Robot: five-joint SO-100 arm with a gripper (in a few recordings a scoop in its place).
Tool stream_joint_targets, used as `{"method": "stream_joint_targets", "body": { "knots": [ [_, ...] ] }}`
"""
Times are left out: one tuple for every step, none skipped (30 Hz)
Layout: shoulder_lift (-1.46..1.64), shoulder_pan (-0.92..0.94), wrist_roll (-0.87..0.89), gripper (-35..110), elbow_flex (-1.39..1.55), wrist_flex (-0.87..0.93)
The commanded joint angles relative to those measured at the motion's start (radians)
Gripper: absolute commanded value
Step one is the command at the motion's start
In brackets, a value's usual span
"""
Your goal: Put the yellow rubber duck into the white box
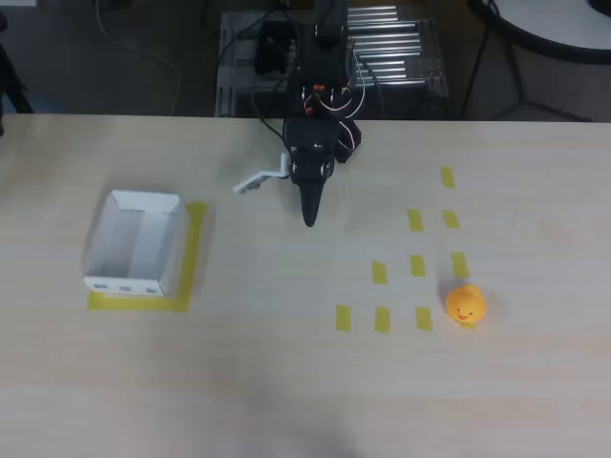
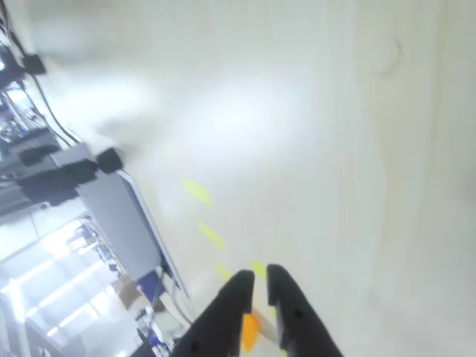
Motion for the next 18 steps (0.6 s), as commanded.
{"method": "stream_joint_targets", "body": {
  "knots": [
    [-0.258,0.078,-0.012,0,-0.345,-0.058],
    [-0.330,0.087,-0.012,0,-0.417,-0.060],
    [-0.397,0.095,-0.012,0,-0.488,-0.063],
    [-0.465,0.101,-0.012,0,-0.561,-0.058],
    [-0.531,0.107,-0.012,0,-0.638,-0.048],
    [-0.600,0.109,-0.034,0,-0.719,-0.018],
    [-0.669,0.101,-0.091,0,-0.804,0.032],
    [-0.726,0.091,-0.201,0,-0.884,0.080],
    [-0.778,0.083,-0.288,1,-0.957,0.129],
    [-0.819,0.075,-0.373,4,-1.023,0.183],
    [-0.851,0.072,-0.413,10,-1.071,0.218],
    [-0.879,0.080,-0.416,20,-1.103,0.236],
    [-0.902,0.087,-0.416,29,-1.127,0.244],
    [-0.923,0.087,-0.431,35,-1.155,0.256],
    [-0.943,0.071,-0.479,38,-1.177,0.268],
    [-0.963,0.054,-0.522,41,-1.192,0.275],
    [-0.982,0.037,-0.563,43,-1.206,0.281],
    [-1.006,0.012,-0.624,46,-1.221,0.298]
  ]
}}
